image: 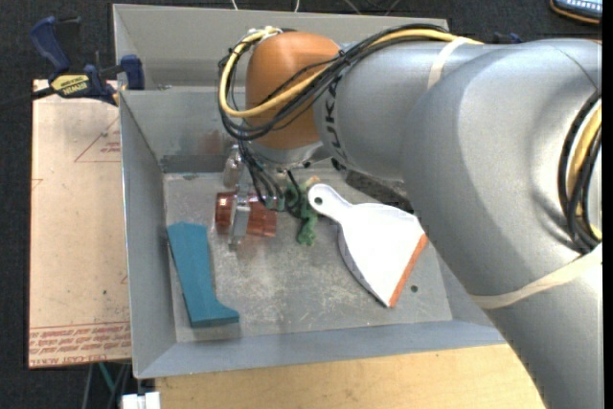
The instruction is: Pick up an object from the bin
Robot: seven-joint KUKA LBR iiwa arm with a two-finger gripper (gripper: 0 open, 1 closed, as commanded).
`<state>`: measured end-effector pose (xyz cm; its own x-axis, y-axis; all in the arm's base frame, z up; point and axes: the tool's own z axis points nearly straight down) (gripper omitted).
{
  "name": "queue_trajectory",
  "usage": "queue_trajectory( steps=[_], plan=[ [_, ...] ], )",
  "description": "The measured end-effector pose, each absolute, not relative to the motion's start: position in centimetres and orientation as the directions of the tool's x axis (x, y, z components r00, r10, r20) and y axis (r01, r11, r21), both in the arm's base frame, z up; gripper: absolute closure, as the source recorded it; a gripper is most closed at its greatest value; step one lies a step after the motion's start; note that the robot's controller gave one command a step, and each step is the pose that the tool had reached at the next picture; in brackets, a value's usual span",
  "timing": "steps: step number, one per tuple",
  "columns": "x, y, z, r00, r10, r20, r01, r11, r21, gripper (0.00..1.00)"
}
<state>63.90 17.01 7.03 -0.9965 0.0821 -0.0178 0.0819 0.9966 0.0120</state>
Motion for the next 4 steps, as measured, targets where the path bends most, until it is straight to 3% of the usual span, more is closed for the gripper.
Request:
queue_trajectory(
  steps=[1, 2, 3, 4],
  plan=[
    [63.4, 16.0, 7.0, -0.998, 0.059, -0.004, 0.059, 0.998, 0.006, 1.00],
    [63.4, 16.0, 7.0, -0.998, 0.059, -0.004, 0.059, 0.998, 0.006, 1.00],
    [63.0, 15.9, 9.8, -0.998, 0.060, 0.007, 0.060, 0.998, 0.004, 1.00],
    [63.2, 15.9, 14.8, -0.998, 0.060, 0.002, 0.060, 0.998, 0.006, 1.00]
  ],
)
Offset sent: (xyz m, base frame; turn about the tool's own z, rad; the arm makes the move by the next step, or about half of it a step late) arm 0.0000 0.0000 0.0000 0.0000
